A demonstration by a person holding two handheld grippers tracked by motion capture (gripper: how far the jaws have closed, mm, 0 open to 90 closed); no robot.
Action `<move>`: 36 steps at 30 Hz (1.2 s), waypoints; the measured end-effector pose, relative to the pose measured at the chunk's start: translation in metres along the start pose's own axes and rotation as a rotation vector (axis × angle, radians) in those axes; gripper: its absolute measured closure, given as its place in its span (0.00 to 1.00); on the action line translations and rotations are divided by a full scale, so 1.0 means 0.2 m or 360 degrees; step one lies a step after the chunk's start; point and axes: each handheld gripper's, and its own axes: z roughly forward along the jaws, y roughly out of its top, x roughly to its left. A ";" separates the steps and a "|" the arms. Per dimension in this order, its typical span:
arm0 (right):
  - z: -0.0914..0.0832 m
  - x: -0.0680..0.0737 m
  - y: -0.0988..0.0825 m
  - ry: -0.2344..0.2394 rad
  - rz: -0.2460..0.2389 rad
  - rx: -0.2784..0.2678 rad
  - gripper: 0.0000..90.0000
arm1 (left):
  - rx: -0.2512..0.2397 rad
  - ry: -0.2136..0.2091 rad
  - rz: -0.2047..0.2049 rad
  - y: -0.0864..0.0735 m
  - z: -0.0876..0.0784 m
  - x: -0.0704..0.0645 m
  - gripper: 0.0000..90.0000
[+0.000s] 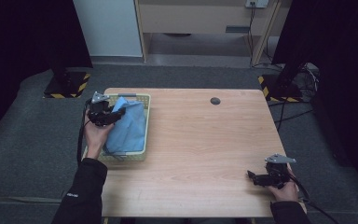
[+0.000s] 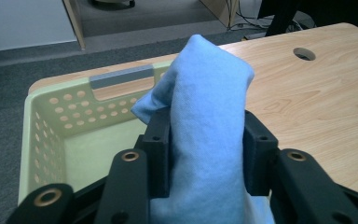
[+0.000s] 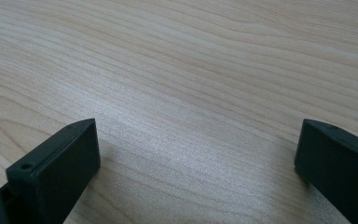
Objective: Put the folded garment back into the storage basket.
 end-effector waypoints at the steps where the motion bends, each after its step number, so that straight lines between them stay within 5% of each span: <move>1: 0.00 0.00 0.00 0.0000 0.0000 0.0000 0.00 | 0.0000 0.0011 0.0004 0.00 0.01 0.00 0.66; 9: 0.00 0.00 0.00 0.0000 0.0000 0.0000 0.00 | 0.0038 0.0092 0.0064 -0.04 0.07 0.03 0.57; 16: 0.00 0.00 0.00 0.0000 0.0000 0.0000 0.00 | -0.0011 0.0184 0.0096 -0.05 0.06 0.06 0.42; 25: 0.00 0.00 0.00 0.0000 0.0000 0.0000 0.00 | -0.0137 0.0143 0.0086 -0.09 -0.01 0.04 0.34; 29: 0.00 0.00 0.00 0.0000 0.0001 0.0000 0.00 | -0.0213 0.0115 0.0014 -0.14 -0.05 0.02 0.29; 36: 0.00 0.00 0.00 0.0000 0.0000 0.0000 0.00 | -0.0226 0.0253 -0.0129 -0.19 -0.06 0.11 0.25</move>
